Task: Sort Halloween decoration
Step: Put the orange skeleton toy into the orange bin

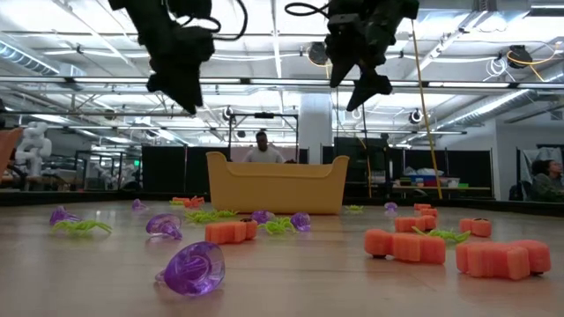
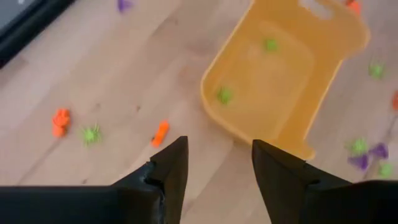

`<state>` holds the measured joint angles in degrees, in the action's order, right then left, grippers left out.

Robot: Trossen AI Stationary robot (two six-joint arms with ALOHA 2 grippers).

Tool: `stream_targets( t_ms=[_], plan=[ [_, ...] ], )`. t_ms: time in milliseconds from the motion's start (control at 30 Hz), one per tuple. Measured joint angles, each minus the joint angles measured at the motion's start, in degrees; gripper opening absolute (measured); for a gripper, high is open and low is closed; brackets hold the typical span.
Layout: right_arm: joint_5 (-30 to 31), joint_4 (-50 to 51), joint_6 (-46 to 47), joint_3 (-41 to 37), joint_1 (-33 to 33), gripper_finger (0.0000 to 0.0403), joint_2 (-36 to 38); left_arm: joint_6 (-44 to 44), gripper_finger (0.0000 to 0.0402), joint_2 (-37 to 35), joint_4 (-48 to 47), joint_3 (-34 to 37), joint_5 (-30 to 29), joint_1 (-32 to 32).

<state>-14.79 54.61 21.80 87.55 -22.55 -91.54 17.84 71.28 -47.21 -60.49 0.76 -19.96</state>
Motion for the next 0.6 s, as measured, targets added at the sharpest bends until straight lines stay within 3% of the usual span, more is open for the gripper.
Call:
stream_targets(
  t_ms=[100, 233, 600],
  plan=[
    [-0.1, -0.6, -2.0, 0.0, -0.6, 0.0313, 0.0, -3.2, 0.0148, 2.3, -0.8, 0.0, 6.0, -4.8],
    [-0.3, 0.1, -4.5, 0.0, -0.7, 0.0313, 0.0, -8.9, 0.0136, 6.6, -0.5, 0.0, 8.1, -8.5],
    [-0.3, 4.1, -11.8, 0.0, -0.6, 0.0313, 0.0, -29.4, 0.0189, 14.1, 3.6, 0.0, 9.6, -9.7]
  ],
)
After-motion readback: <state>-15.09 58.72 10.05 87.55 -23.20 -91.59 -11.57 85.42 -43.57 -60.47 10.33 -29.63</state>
